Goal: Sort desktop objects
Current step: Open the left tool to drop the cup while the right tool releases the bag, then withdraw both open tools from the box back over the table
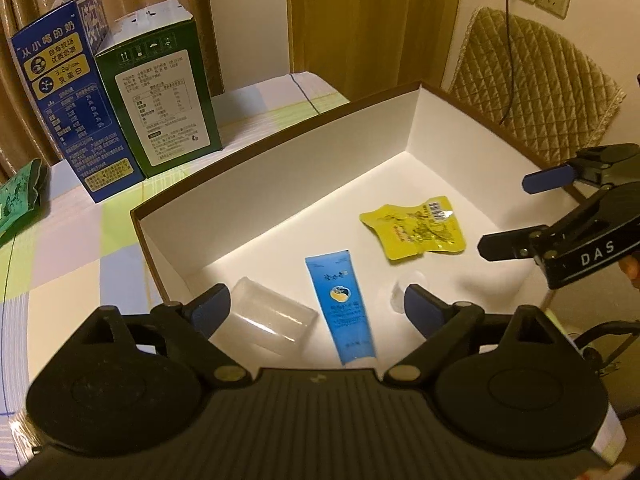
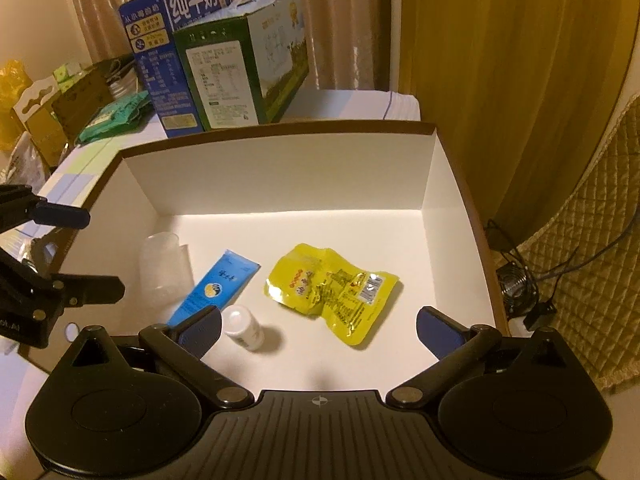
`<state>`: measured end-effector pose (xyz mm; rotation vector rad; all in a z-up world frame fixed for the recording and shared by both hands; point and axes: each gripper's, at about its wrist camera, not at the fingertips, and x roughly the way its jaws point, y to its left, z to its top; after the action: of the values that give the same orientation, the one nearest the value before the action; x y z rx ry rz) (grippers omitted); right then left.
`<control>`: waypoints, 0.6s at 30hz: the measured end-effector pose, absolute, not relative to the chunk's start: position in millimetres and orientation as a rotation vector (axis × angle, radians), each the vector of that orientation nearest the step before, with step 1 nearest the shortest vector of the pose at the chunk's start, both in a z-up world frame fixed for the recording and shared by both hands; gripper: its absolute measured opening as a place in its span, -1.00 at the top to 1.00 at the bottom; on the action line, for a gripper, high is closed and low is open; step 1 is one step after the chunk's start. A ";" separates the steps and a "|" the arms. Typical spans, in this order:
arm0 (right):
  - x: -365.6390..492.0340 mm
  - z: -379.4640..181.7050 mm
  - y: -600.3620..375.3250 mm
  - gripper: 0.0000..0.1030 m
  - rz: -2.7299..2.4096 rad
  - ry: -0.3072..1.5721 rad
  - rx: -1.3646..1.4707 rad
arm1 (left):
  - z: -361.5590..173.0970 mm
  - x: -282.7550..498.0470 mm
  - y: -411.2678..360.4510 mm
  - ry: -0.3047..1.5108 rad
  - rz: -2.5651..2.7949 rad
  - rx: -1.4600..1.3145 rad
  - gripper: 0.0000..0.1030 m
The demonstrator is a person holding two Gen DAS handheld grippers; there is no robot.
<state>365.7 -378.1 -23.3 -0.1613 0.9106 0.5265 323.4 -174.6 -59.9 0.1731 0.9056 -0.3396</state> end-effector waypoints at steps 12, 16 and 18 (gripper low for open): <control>331.6 4.0 -376.6 -0.96 0.524 0.842 -0.157 | -26.5 283.3 -155.5 0.810 -0.281 0.134 -0.79; 318.0 12.2 -377.8 -0.96 0.526 0.823 -0.148 | -13.9 264.2 -150.7 0.778 -0.283 0.129 -0.79; 311.1 15.6 -378.5 -0.96 0.524 0.817 -0.141 | -8.3 254.8 -147.6 0.769 -0.284 0.117 -0.79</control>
<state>311.1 -378.5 15.6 -0.1412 0.8168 0.5242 254.8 -147.6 -8.3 0.1170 0.7689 -0.2843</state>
